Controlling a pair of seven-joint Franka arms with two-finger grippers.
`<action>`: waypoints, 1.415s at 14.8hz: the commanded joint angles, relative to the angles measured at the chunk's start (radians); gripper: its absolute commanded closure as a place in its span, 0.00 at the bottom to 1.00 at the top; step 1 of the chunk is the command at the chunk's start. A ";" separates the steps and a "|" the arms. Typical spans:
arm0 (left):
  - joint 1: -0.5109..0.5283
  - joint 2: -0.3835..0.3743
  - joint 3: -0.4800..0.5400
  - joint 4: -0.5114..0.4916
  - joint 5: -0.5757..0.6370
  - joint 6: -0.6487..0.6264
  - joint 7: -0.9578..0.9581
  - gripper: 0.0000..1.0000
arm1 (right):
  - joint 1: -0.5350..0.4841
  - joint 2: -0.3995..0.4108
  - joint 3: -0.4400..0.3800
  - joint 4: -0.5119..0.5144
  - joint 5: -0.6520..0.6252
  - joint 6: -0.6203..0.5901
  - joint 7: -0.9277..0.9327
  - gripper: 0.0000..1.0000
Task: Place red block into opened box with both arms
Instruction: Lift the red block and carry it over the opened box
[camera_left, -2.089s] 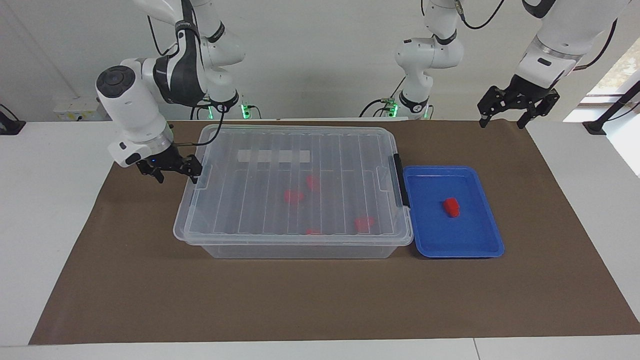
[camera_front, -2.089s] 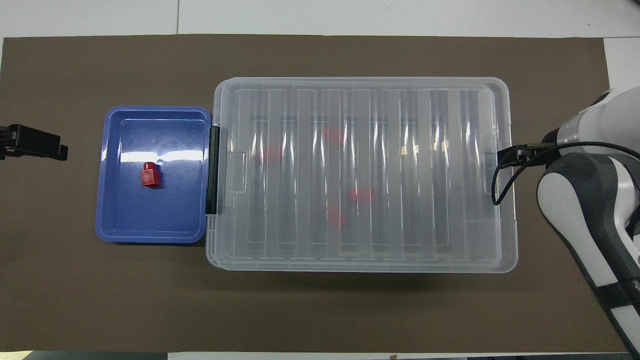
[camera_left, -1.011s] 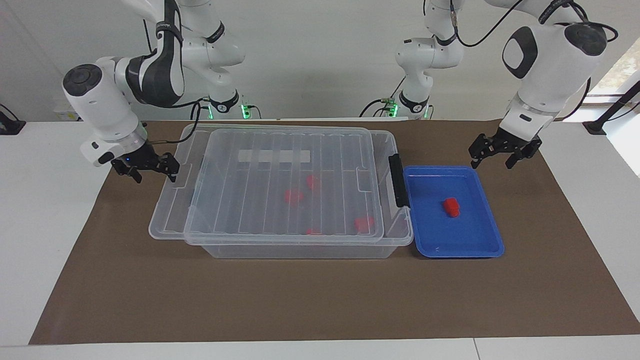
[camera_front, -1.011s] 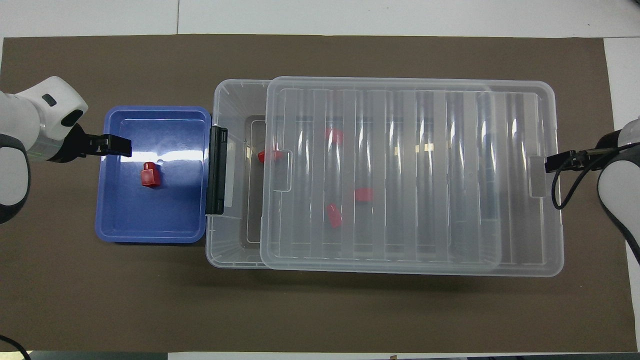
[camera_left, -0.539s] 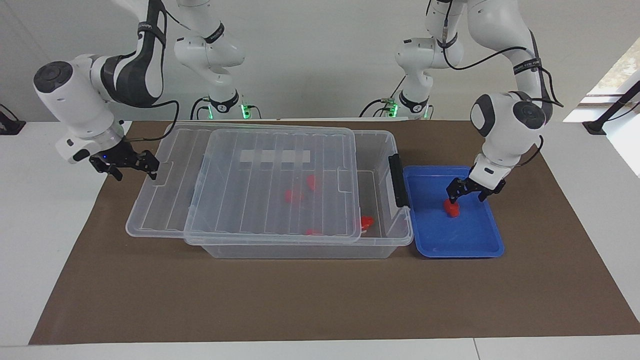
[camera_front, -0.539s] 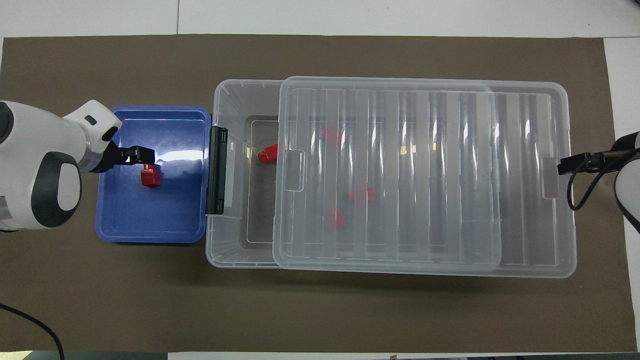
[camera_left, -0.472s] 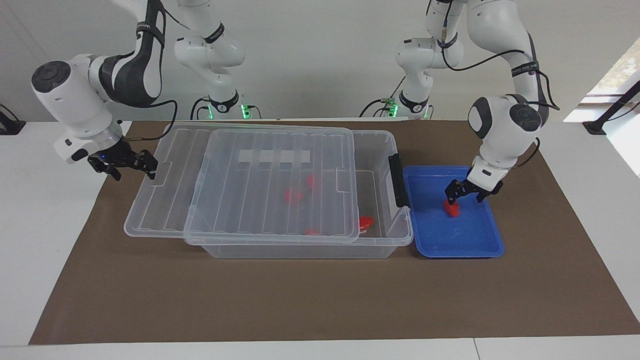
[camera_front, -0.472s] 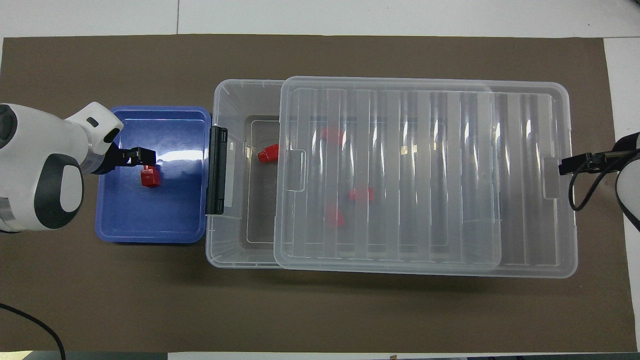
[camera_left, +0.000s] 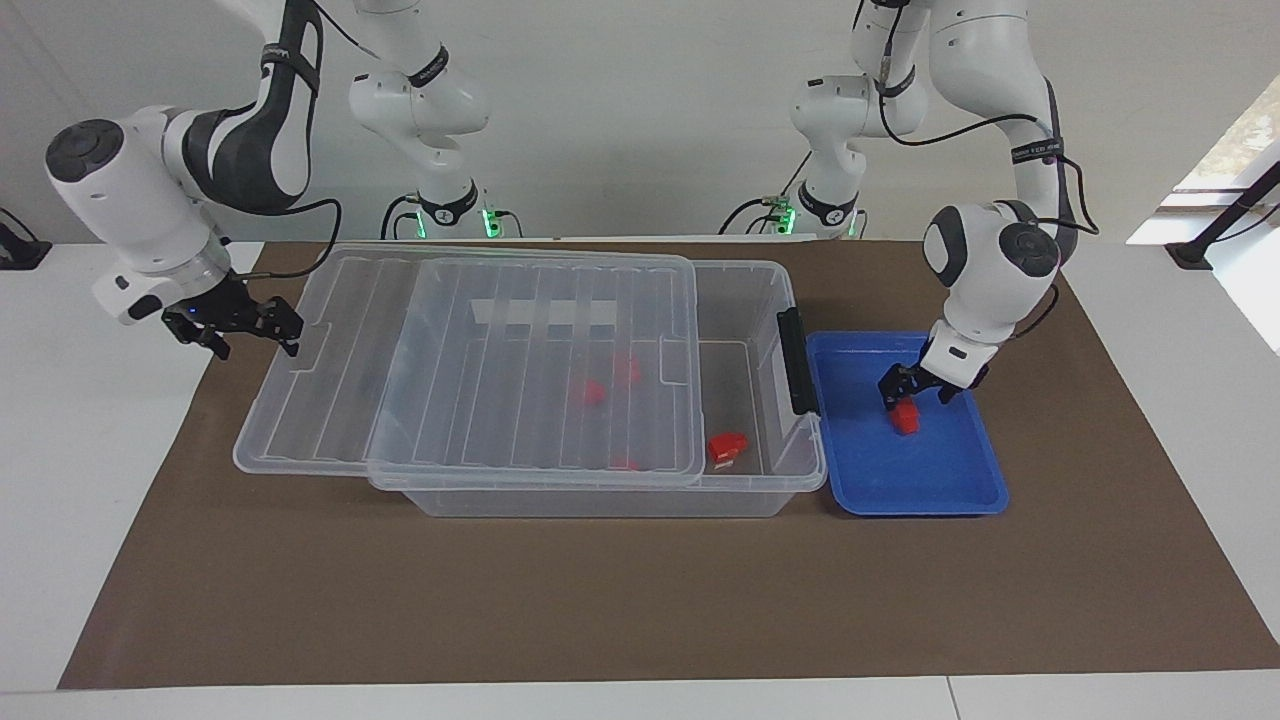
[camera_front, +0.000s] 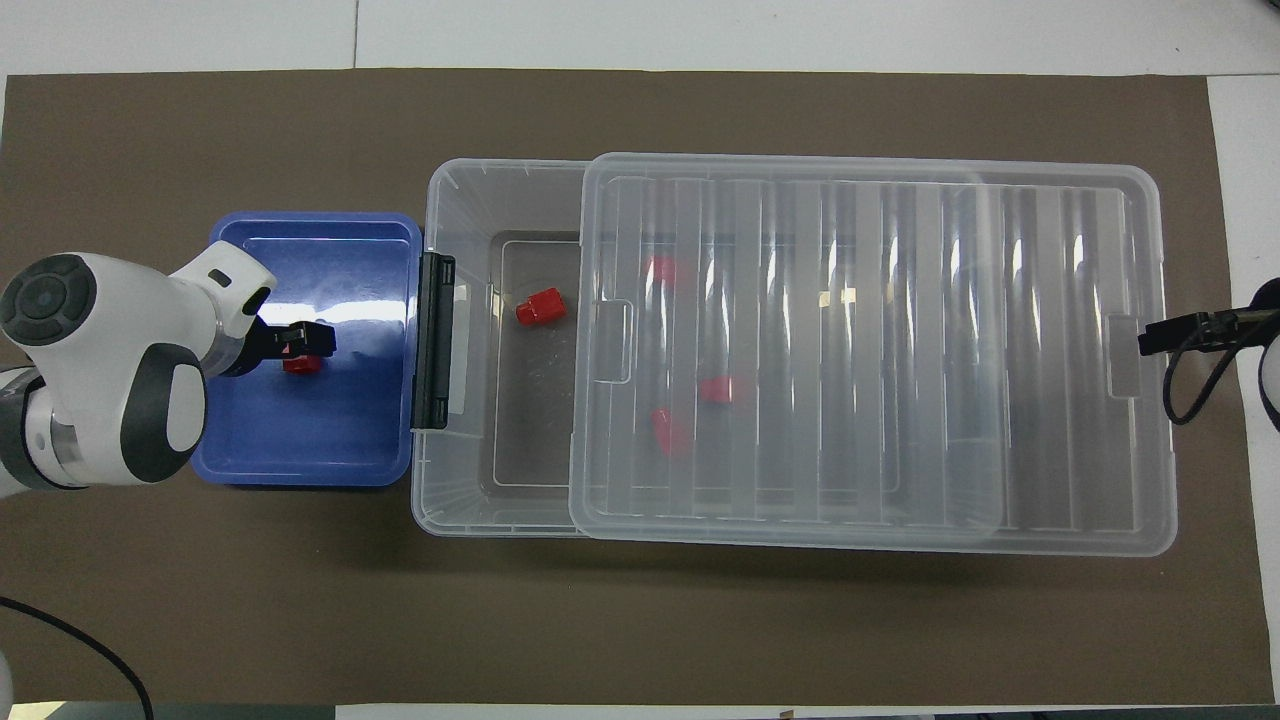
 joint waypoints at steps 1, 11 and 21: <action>-0.023 0.000 0.011 -0.041 -0.008 0.066 -0.016 0.00 | -0.035 -0.014 0.002 -0.013 -0.004 0.020 -0.060 0.00; -0.004 -0.063 0.013 -0.020 -0.008 -0.038 -0.017 1.00 | -0.075 -0.012 0.002 -0.013 -0.007 0.024 -0.113 0.00; -0.017 -0.201 -0.093 0.284 -0.005 -0.455 -0.021 1.00 | -0.083 -0.012 0.002 -0.008 -0.007 0.022 -0.134 0.00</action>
